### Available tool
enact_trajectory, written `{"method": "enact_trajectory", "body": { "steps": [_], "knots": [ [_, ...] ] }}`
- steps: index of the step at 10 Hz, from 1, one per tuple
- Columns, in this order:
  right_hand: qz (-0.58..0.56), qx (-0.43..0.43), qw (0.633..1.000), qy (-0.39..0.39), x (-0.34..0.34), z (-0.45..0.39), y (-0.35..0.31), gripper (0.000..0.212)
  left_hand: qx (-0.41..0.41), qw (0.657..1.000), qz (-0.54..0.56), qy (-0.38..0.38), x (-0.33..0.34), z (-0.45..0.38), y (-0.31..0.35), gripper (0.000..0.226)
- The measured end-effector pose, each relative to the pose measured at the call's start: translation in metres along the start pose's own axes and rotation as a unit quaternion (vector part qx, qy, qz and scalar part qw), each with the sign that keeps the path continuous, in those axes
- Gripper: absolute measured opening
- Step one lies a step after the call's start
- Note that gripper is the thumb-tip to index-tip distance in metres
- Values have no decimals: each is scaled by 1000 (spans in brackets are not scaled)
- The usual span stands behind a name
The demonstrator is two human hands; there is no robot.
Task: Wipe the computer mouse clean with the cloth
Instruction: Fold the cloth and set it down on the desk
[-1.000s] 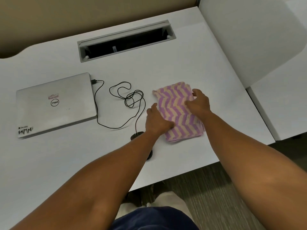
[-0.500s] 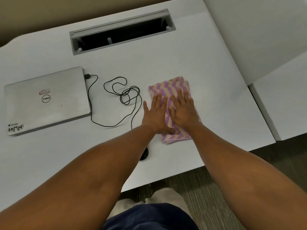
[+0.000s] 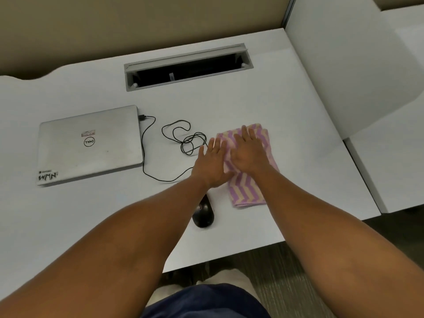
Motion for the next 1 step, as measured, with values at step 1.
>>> {"method": "enact_trajectory", "body": {
  "steps": [1],
  "knots": [
    [-23, -53, 997, 43, -7, 0, -38, 53, -40, 998, -15, 41, -12, 17, -23, 87]
  ]
}}
Point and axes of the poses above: each hand's wrist, its own z-axis away from the middle knuckle, its own x-axis out of the palm, y = z × x, the point moved 6 cm from there along -z, towards the middle knuckle, and after that the axes turned 13 degrees about -z, right-handed, at the moved point
